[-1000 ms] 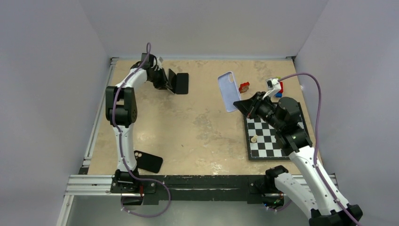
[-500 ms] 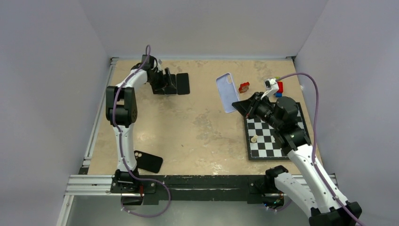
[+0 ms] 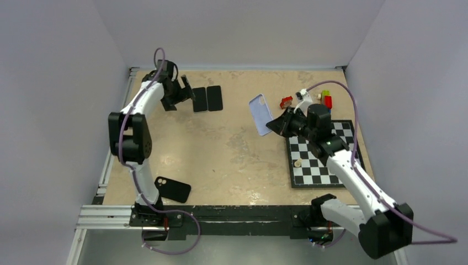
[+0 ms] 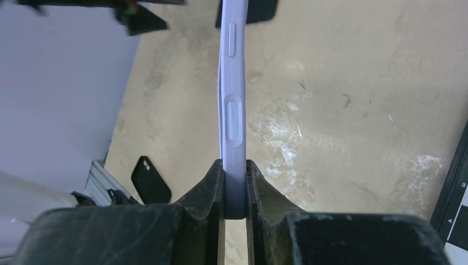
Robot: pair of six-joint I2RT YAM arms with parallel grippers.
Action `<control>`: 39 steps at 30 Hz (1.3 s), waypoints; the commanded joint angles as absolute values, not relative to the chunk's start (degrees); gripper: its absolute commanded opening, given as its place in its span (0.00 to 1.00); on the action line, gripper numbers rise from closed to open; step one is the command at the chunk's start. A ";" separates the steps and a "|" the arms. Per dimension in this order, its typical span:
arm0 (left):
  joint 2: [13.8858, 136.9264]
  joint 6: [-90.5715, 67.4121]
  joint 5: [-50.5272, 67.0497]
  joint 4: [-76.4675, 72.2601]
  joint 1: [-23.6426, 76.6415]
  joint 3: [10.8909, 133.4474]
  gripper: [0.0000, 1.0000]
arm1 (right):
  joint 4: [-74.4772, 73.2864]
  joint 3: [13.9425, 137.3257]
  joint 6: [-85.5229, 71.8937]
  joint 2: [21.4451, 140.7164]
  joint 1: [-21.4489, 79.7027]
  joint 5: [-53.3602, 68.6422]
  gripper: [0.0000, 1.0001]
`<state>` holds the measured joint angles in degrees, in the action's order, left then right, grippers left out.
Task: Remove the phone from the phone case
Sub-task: Place the phone case at the center of the board.
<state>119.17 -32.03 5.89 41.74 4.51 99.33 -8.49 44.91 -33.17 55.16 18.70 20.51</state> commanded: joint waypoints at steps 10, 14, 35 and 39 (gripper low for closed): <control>66.14 -32.85 -2.46 32.30 4.39 79.94 1.00 | 5.85 60.68 -30.49 91.55 41.41 35.37 0.00; 57.61 -28.00 -10.26 29.89 4.39 75.03 1.00 | 9.79 68.12 -30.79 100.85 49.67 41.00 0.00; 46.02 -23.44 -17.70 23.94 4.48 60.97 1.00 | 4.72 82.18 -31.44 119.63 61.56 40.40 0.00; 46.14 -24.05 -17.59 24.08 4.48 61.08 1.00 | 3.78 82.70 -32.40 120.47 61.81 39.73 0.00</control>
<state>46.54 -24.43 -16.80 26.17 4.54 60.60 3.86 79.94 -31.33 120.20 61.32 38.65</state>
